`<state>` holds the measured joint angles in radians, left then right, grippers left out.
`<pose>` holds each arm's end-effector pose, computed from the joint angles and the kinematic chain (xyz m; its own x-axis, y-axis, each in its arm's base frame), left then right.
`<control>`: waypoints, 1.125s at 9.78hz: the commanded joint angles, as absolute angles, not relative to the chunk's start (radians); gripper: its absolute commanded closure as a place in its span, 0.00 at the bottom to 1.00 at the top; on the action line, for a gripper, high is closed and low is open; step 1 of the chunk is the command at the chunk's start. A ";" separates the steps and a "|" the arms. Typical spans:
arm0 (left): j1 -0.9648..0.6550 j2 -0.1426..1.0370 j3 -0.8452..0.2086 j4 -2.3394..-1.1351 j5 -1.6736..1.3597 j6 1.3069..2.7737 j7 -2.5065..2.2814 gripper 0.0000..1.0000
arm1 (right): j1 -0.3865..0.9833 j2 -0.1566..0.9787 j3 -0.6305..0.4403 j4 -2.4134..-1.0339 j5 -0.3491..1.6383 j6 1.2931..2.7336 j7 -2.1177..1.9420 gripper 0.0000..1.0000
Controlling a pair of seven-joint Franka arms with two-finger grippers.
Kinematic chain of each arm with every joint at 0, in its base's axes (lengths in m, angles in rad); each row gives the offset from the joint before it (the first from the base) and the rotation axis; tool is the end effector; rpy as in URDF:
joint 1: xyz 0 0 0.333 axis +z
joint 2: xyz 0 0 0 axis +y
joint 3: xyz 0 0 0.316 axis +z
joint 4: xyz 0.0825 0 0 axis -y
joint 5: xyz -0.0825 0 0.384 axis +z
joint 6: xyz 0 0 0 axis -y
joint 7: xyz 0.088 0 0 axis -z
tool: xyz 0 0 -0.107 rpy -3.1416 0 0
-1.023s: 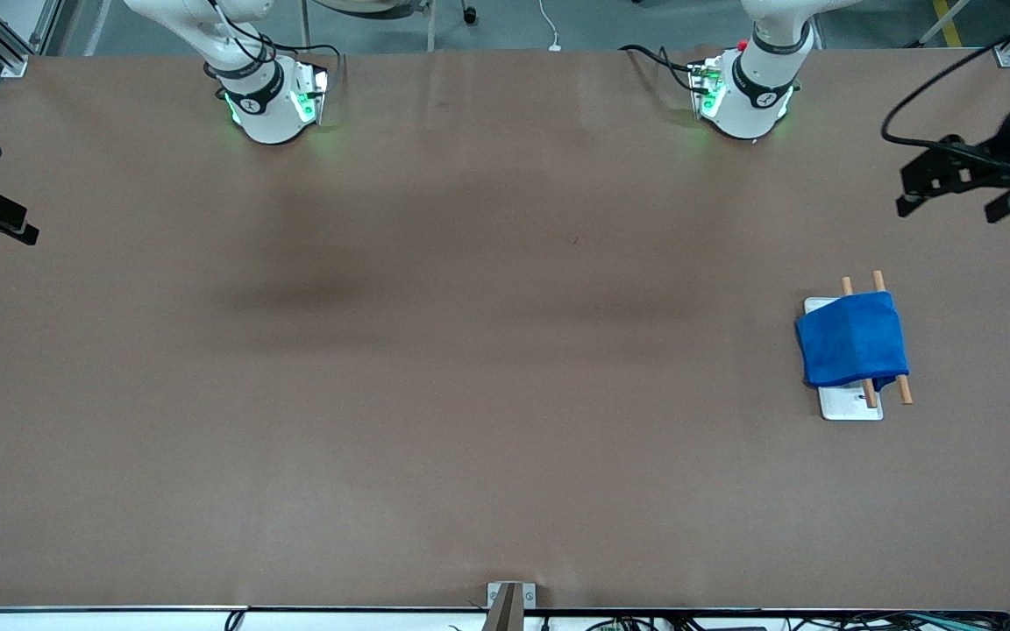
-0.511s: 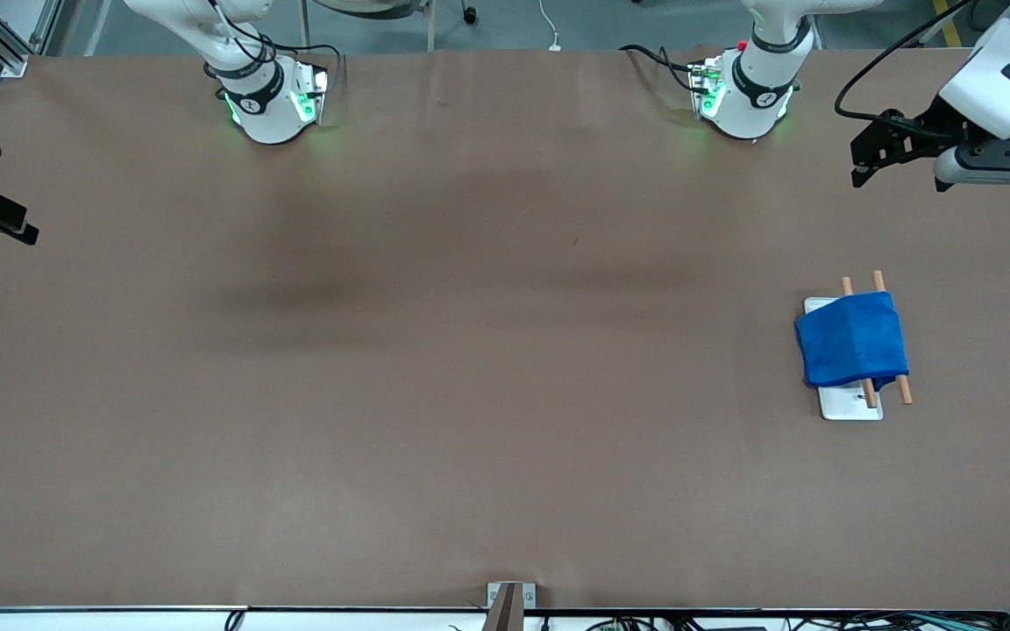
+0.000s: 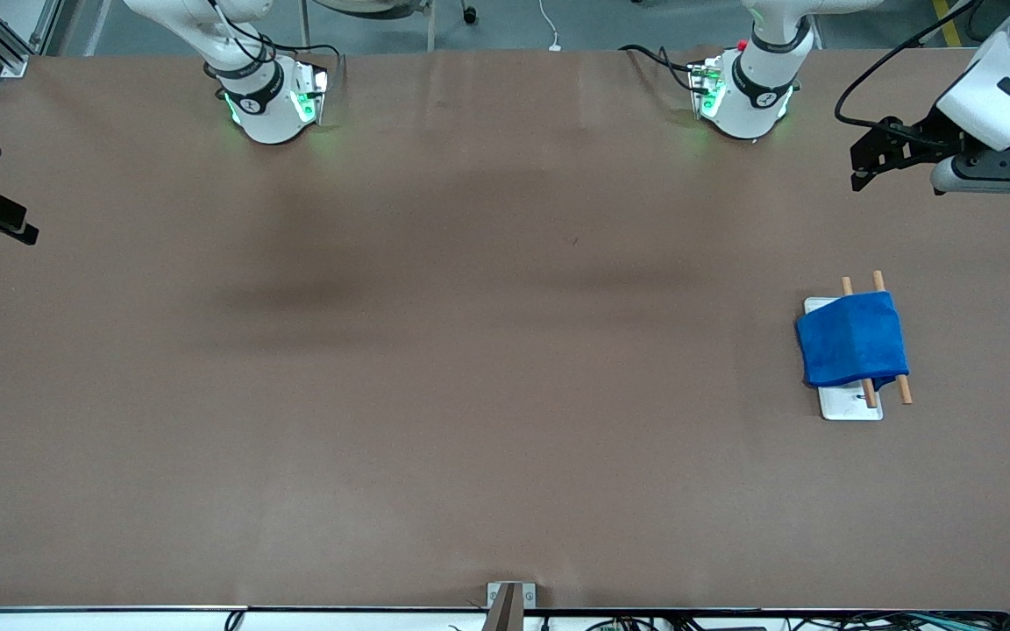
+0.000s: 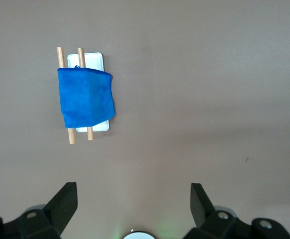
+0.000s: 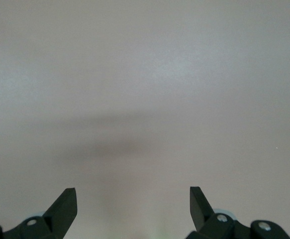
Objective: Right arm passes towel to left arm to hang
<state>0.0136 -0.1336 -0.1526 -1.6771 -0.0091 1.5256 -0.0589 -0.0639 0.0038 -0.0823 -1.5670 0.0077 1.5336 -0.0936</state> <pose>0.5020 -0.0769 0.6407 0.9967 -0.0787 -0.0187 -0.0789 -0.9968 -0.0123 0.5459 -0.0794 0.6210 0.9980 -0.0522 -0.0363 -0.0526 -0.9986 -0.0108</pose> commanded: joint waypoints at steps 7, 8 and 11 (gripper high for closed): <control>0.017 -0.087 -0.152 -1.648 -0.009 1.511 -0.066 0.00 | -0.086 -0.017 -0.067 -1.589 0.023 1.534 -0.104 0.00; 0.017 -0.080 -0.152 -1.635 -0.009 1.511 -0.066 0.00 | -0.086 -0.017 -0.067 -1.589 0.023 1.534 -0.104 0.00; 0.020 -0.078 -0.150 -1.635 -0.011 1.509 -0.064 0.00 | -0.086 -0.017 -0.067 -1.591 0.023 1.534 -0.104 0.00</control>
